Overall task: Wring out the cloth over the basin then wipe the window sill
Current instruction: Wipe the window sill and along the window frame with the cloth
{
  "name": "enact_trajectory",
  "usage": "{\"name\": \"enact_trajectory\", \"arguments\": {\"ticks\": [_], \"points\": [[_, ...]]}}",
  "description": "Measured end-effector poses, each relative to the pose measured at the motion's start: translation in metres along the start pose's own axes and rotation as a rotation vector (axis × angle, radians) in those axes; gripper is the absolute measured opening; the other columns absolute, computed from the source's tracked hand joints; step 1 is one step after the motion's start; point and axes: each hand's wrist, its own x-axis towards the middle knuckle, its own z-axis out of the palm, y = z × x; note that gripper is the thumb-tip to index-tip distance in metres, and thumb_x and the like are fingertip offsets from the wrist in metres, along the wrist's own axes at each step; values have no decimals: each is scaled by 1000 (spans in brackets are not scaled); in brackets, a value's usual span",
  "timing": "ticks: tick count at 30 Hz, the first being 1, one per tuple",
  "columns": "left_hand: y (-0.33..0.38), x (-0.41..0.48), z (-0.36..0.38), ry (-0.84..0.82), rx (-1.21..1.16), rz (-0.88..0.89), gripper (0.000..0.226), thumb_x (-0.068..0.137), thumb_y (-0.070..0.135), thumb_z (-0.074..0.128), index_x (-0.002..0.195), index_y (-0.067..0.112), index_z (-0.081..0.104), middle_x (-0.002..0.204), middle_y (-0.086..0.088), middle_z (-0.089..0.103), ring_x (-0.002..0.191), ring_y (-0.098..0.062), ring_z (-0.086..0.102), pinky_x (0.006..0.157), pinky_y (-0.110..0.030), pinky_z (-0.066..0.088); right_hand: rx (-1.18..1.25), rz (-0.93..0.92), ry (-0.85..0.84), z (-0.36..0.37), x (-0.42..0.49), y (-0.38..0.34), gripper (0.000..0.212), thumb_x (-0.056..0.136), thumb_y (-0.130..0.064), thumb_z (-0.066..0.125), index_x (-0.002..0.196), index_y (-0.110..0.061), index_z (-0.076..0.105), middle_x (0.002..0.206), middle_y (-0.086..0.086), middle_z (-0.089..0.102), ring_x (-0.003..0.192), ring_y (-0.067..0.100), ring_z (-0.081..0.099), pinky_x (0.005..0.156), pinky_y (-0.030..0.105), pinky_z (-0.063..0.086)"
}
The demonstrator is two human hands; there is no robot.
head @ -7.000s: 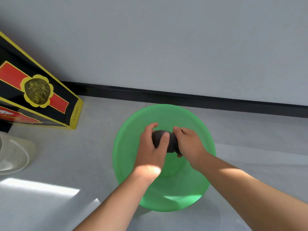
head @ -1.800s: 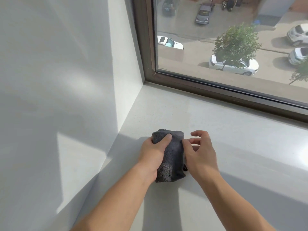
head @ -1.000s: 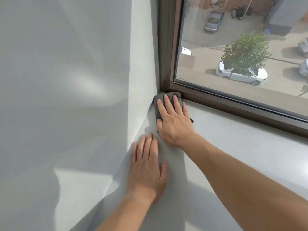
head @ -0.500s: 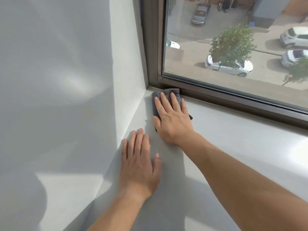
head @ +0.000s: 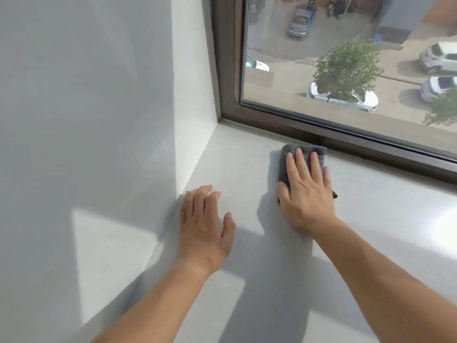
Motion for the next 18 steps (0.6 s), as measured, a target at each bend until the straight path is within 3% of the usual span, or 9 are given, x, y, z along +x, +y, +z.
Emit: {"name": "enact_trajectory", "arguments": {"ticks": [2,5,8,10,12,16,18], "points": [[-2,-12,-1,17,25,-15,42,90,31,40,120,6,57,132,-11,54,131,-33,46,118,-52,24,-38,-217,-52,10,-12,-35,68,99,-45,23,160,-28,-3,168,-7,-9,154,24,-16,124,48,-7],[-4,-38,0,-18,96,-18,48,89,31,43,127,6,57,145,-15,49,139,-32,39,117,-54,24,-64,-328,-97,12,-25,-42,68,100,-46,23,160,-27,-4,168,-9,-10,154,21,-16,125,47,-6],[-5,-48,0,-62,144,-8,56,87,35,43,134,5,53,152,-16,42,145,-31,32,119,-54,20,-50,-300,-74,9,2,-38,70,99,-47,24,160,-24,-1,168,-8,-4,154,21,-12,125,46,-4],[-7,-46,1,-45,128,-9,58,86,36,43,133,3,53,149,-17,44,143,-33,34,119,-55,21,22,-197,-67,8,38,-55,71,99,-46,25,160,-21,0,169,-6,-3,154,22,-12,125,47,-4],[-9,-46,1,-1,64,-20,58,86,33,43,134,1,50,146,-17,46,141,-32,36,117,-56,24,16,-213,-61,11,52,-75,69,100,-45,25,160,-21,1,169,-6,-3,154,23,-11,124,49,-4],[-8,-52,-6,40,-98,-109,55,86,28,43,133,-1,44,140,-16,44,135,-35,38,112,-54,34,-86,-601,-109,17,-6,-63,67,100,-48,21,160,-26,0,168,-11,-6,154,19,-14,125,47,-5],[-10,-59,-10,20,-24,-107,49,85,28,43,125,1,51,135,-16,48,130,-35,42,109,-56,36,-125,-714,-164,14,-19,-46,67,99,-52,19,160,-31,0,167,-14,-8,154,17,-15,124,45,-9]]}}
